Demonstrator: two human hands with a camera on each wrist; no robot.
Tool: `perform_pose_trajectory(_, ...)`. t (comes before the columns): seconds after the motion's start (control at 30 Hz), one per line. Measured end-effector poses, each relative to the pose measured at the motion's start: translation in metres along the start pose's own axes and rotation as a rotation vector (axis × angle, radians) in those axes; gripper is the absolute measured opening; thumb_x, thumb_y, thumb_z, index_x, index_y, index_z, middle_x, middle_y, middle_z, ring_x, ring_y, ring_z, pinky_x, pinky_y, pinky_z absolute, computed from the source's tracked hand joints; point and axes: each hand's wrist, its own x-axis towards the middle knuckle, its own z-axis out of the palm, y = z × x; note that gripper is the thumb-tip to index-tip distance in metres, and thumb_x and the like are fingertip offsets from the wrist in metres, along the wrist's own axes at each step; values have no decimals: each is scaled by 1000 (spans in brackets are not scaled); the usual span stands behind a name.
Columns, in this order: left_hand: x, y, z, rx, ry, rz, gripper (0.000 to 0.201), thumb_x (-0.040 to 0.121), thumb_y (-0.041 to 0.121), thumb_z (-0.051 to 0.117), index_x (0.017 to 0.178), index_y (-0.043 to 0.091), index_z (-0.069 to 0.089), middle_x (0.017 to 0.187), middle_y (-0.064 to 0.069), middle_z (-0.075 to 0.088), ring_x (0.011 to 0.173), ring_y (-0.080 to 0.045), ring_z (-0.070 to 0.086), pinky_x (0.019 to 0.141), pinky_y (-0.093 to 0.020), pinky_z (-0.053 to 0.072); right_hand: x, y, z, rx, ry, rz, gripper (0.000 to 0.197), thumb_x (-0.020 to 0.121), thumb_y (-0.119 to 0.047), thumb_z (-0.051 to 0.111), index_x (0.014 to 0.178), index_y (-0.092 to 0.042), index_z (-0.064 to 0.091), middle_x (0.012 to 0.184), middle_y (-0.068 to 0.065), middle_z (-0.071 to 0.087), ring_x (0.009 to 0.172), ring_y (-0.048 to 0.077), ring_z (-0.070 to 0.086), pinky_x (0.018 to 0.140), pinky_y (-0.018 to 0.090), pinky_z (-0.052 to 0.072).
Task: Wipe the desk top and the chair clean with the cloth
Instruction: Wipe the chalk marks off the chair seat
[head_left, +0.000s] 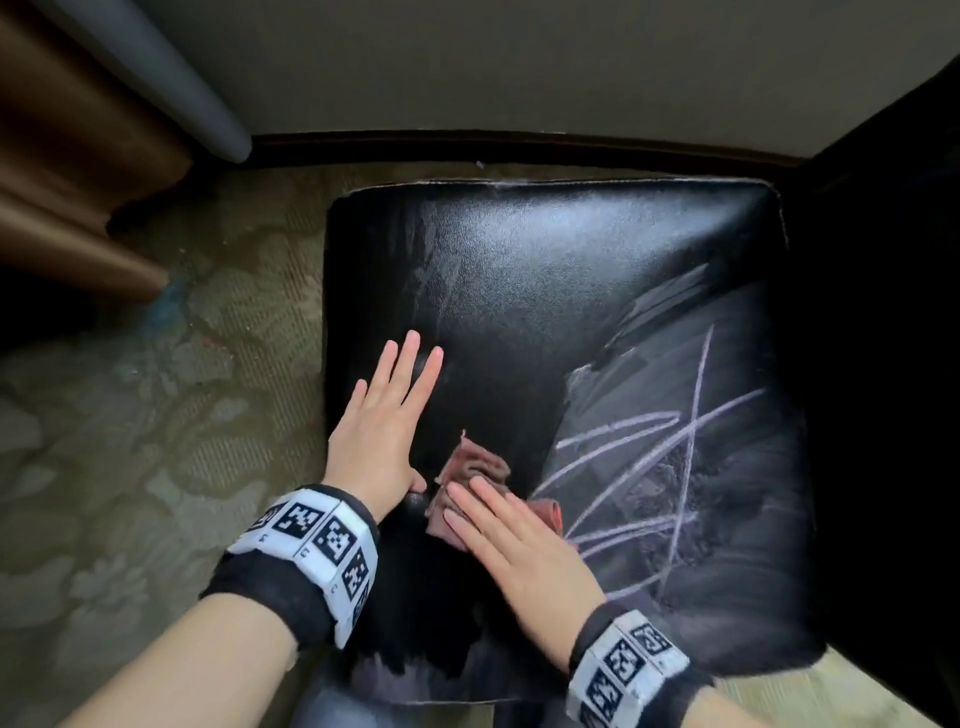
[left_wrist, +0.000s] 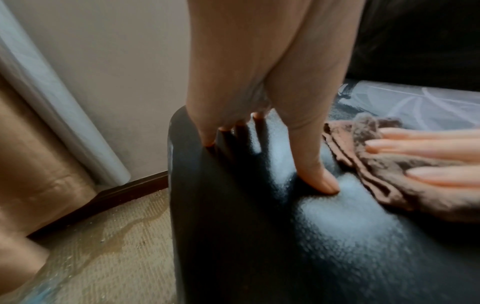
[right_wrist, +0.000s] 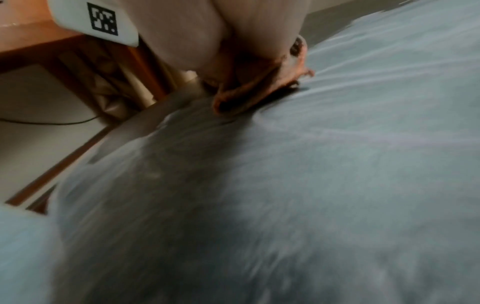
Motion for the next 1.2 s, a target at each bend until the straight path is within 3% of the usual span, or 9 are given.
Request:
perform_pose_trajectory(0.23,-2,-1,-2,44,17,32,129,68,34,81,147,23,-21,152,1,-33,143,-17,-23,117,-32,7,48,56,-30,110,136,479,82,60,15,34,140,-1,37,151,15,25,140,31,18,113,43,23)
perform_pose_trajectory(0.4,-27,-4,22,25,138,92,95,82,25,71,152,14,8,159,-7,-8,147,-23,-6,117,-37,15,-27,-42,8,179,-19,300,67,74,-1,26,139,-9,40,153,7,23,142,23,14,111,36,20)
perform_pose_trajectory(0.5,-56,3,51,-75,239,77,83,77,18,77,146,7,32,157,-11,17,144,-26,18,110,-40,30,-13,-2,-9,136,12,291,64,75,3,27,135,-9,46,149,7,32,139,26,26,110,39,29)
perform_pose_trajectory(0.67,-70,26,76,-210,206,-42,67,99,22,43,151,15,1,158,3,-14,145,-12,-13,117,-28,6,42,100,-54,99,-49,619,81,80,16,38,149,-8,4,156,10,-12,144,29,-10,118,35,1)
perform_pose_trajectory(0.73,-66,29,79,-216,225,-80,65,100,20,41,152,14,2,159,2,-13,146,-15,-11,118,-31,7,24,82,-44,81,-42,545,81,75,20,37,148,-5,10,156,13,-5,144,32,-5,118,40,9)
perform_pose_trajectory(0.83,-65,31,79,-226,214,-98,64,100,19,41,152,14,3,159,1,-11,146,-16,-9,117,-32,9,-46,21,-10,76,-10,334,77,63,13,30,139,2,39,149,20,29,137,40,26,106,50,35)
perform_pose_trajectory(0.93,-66,30,78,-242,211,-98,64,100,19,42,152,14,4,159,2,-11,146,-15,-8,117,-33,9,-77,6,-4,69,-51,233,71,67,0,20,130,-3,53,141,15,45,128,33,44,105,39,39)
perform_pose_trajectory(1.1,-77,28,73,-343,239,-64,59,100,14,40,151,17,12,159,7,-4,146,-9,-5,116,-30,20,-20,64,-29,91,-4,316,69,76,4,29,143,-7,32,153,13,19,142,32,13,118,39,11)
perform_pose_trajectory(1.2,-99,20,85,-346,215,-24,58,99,1,35,151,18,14,159,9,-3,142,-2,-7,111,-21,21,-34,26,-10,145,-12,331,88,64,16,45,146,-7,24,156,11,9,144,30,2,118,40,6)
